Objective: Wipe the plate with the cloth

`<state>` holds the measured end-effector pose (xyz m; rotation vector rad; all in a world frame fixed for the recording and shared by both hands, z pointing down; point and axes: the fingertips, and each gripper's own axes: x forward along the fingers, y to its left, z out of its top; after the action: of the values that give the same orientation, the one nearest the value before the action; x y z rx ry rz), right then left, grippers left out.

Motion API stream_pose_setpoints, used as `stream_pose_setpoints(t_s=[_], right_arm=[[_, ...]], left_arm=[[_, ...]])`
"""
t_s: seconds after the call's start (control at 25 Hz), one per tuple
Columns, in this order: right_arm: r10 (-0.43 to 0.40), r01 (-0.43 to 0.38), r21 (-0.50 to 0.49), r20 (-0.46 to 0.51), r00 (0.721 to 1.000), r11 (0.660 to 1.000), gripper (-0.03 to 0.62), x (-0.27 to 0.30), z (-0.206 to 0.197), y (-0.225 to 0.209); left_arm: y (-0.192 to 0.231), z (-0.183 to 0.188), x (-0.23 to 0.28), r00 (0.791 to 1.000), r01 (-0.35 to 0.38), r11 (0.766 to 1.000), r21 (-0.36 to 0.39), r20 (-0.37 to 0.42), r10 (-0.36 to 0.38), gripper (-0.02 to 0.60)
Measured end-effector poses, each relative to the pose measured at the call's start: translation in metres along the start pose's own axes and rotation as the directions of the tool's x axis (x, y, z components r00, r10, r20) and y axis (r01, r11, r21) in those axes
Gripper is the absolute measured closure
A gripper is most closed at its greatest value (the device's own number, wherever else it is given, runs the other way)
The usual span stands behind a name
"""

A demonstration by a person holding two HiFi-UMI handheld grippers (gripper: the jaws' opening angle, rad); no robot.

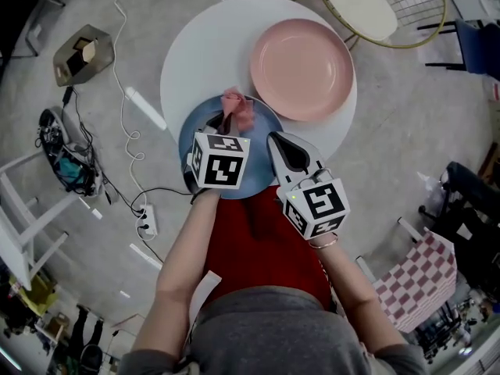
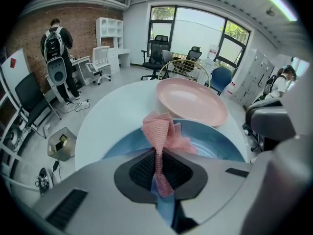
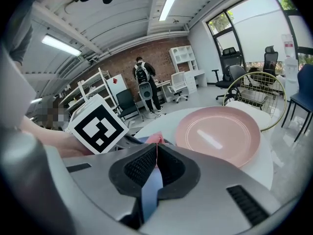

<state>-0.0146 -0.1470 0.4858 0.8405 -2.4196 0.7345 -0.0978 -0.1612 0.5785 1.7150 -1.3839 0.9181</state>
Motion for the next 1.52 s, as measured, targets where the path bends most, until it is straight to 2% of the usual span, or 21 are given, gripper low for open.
stream_pose_setpoints(t_s=[0.6,0.88,1.24,1.52], right_arm=[[0.077,-0.079,-0.048,-0.037,0.996,0.996,0.565,0.019,0.009,0.014],[0.091,-0.094,-0.061,-0.044,0.995,0.994,0.565,0.023,0.010,0.028],[0.090,-0.094,-0.077,-0.051,0.995,0.993,0.565,0.019,0.003,0.042],[0.074,-0.076,-0.079,-0.032,0.997,0.994,0.565,0.010,0.001,0.055]], left_arm=[[0.040,-0.020,-0.017,0.991,-0.124,0.992,-0.025,-0.051,0.123,0.548],[0.055,-0.035,-0.028,0.986,-0.155,0.987,-0.051,-0.066,0.152,0.548],[0.068,-0.050,-0.046,0.977,-0.209,0.977,-0.052,-0.057,0.206,0.548],[0.076,-0.060,-0.067,0.977,-0.215,0.974,-0.076,-0.026,0.213,0.548]])
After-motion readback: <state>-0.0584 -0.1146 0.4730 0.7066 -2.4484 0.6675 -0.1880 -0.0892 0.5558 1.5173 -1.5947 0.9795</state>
